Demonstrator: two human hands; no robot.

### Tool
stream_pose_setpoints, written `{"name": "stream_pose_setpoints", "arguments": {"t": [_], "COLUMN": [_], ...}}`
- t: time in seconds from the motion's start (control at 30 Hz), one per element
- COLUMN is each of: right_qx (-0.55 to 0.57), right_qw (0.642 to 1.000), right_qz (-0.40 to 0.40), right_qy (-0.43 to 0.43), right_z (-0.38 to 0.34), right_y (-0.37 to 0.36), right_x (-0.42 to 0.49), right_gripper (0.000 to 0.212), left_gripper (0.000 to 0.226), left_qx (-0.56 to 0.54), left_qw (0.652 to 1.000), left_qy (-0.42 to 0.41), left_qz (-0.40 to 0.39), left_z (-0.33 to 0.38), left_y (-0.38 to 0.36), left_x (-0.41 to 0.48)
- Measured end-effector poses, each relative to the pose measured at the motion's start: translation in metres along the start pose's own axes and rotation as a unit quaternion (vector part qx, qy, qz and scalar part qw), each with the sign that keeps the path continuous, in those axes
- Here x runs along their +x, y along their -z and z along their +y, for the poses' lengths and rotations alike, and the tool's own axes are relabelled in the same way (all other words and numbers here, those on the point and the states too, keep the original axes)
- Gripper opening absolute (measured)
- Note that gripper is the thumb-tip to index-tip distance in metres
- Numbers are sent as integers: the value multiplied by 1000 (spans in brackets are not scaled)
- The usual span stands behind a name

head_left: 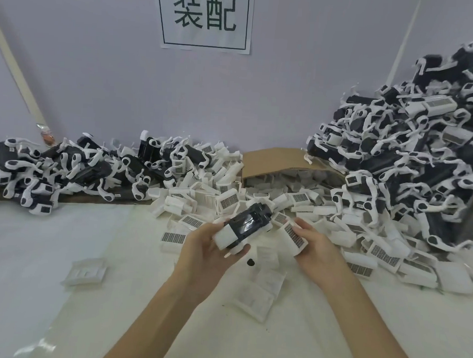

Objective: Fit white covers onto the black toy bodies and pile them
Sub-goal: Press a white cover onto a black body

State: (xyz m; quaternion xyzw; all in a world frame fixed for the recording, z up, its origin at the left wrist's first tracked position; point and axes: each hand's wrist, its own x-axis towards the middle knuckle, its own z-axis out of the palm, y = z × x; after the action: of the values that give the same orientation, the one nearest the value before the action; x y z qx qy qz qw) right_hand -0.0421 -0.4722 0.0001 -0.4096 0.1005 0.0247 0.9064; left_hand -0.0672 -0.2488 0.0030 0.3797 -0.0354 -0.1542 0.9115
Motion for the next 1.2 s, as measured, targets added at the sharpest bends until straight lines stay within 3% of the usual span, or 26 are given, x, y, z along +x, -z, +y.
{"name": "stream_pose_setpoints", "arguments": {"t": [0.13,0.23,0.33,0.5,0.6,0.73,0.9,1.03,1.13,1.2], "right_qx": [-35,-66,-110,-187,-221,-230,-203,-62,60,33], "right_qw": [998,995,990,974,963,964,971,994,994,992], "right_qz": [-49,-69,-84,-126,-151,-130,-121,-86,-91,-116], "right_qy": [10,10,9,19,14,29,37,16,-17,-25], "right_z": [-1,2,5,6,9,13,13,19,24,31], "right_y": [-2,-5,-8,-9,-12,-15,-15,-23,-31,-36], "right_x": [-3,-4,-5,-10,-13,-12,-13,-12,-13,-16], "right_gripper": [27,37,36,33,34,32,27,23,23,38], "left_gripper": [32,36,15,25,18,47,54,65,58,49], "left_qx": [-25,-6,7,82,116,110,228,278,362,410], "left_qw": [998,998,996,983,979,980,950,927,877,829], "left_qy": [-18,-50,-80,-129,-145,-162,-211,-250,-313,-377], "left_qz": [47,40,38,100,84,38,40,37,39,43], "left_z": [-8,-10,-8,-9,-11,-16,-25,-33,-44,-48], "left_y": [-3,-6,-8,-5,-6,-8,-12,-16,-18,-19], "left_x": [-1,-2,-4,-4,-2,1,0,-4,-7,-7]}}
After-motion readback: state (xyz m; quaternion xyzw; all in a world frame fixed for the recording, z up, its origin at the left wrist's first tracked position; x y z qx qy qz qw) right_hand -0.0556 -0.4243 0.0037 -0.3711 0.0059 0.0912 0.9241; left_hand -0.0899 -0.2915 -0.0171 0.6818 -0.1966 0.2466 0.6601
